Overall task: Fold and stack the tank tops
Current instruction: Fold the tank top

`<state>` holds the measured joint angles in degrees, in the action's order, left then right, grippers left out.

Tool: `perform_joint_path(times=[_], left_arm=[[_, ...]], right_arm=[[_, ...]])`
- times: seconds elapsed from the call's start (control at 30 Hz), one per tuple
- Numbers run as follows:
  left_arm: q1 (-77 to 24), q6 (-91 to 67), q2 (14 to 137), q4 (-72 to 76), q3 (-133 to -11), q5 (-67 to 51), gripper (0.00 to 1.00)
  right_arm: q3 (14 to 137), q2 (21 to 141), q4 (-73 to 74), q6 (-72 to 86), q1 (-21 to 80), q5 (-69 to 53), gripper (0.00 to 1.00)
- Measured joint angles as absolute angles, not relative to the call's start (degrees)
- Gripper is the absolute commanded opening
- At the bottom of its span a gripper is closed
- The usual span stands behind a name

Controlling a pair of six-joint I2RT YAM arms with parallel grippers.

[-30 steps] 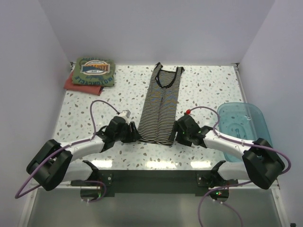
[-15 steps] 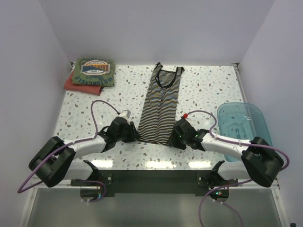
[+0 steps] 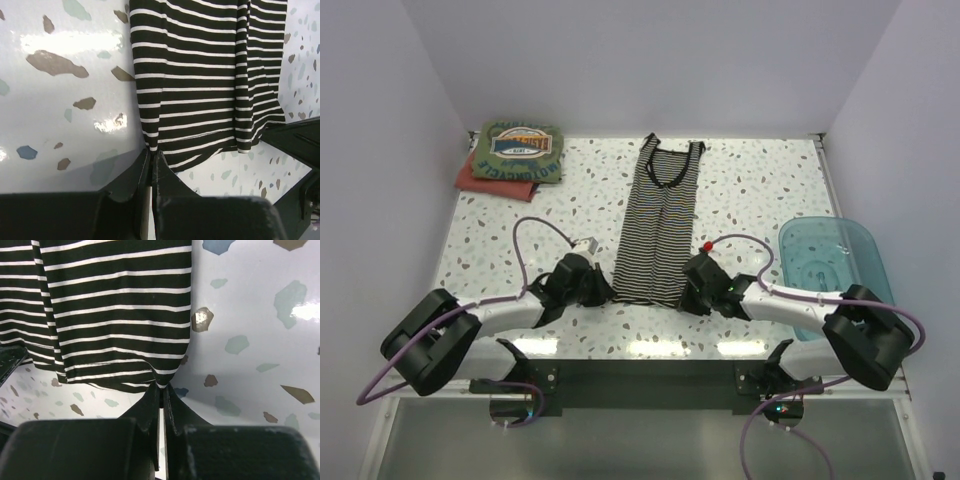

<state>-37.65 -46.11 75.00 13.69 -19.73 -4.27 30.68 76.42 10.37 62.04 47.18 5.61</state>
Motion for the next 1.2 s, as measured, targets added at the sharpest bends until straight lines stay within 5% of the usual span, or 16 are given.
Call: perform_joint_path(times=[0.57,1.2], left_arm=[[-62.06,-63.61,54.48,-1.76,-11.77,2.85,0.00],[-62.78,-65.45,55.55,-16.16,-26.72,13.23,0.00]], right_arm=[[27.83,62.08,32.34,71.66,74.35,16.97,0.00],[43.16,64.62,45.15,73.25,74.56,28.01,0.00]])
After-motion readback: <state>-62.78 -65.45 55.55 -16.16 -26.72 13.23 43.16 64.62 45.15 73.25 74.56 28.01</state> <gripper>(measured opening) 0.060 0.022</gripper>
